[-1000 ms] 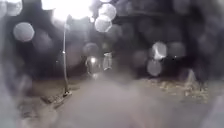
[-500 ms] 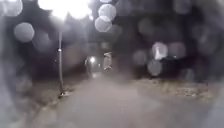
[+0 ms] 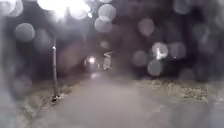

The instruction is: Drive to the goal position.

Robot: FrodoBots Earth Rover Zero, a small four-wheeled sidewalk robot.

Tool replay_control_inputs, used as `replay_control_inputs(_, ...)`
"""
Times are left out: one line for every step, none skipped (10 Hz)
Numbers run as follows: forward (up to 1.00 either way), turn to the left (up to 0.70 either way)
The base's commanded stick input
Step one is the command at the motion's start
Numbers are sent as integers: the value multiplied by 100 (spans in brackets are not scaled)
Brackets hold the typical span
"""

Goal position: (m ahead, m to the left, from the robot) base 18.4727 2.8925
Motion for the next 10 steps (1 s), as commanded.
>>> replay_control_inputs(70,0)
replay_control_inputs(70,0)
replay_control_inputs(70,0)
replay_control_inputs(70,0)
replay_control_inputs(70,0)
replay_control_inputs(70,0)
replay_control_inputs(70,0)
replay_control_inputs(70,0)
replay_control_inputs(70,0)
replay_control_inputs(70,0)
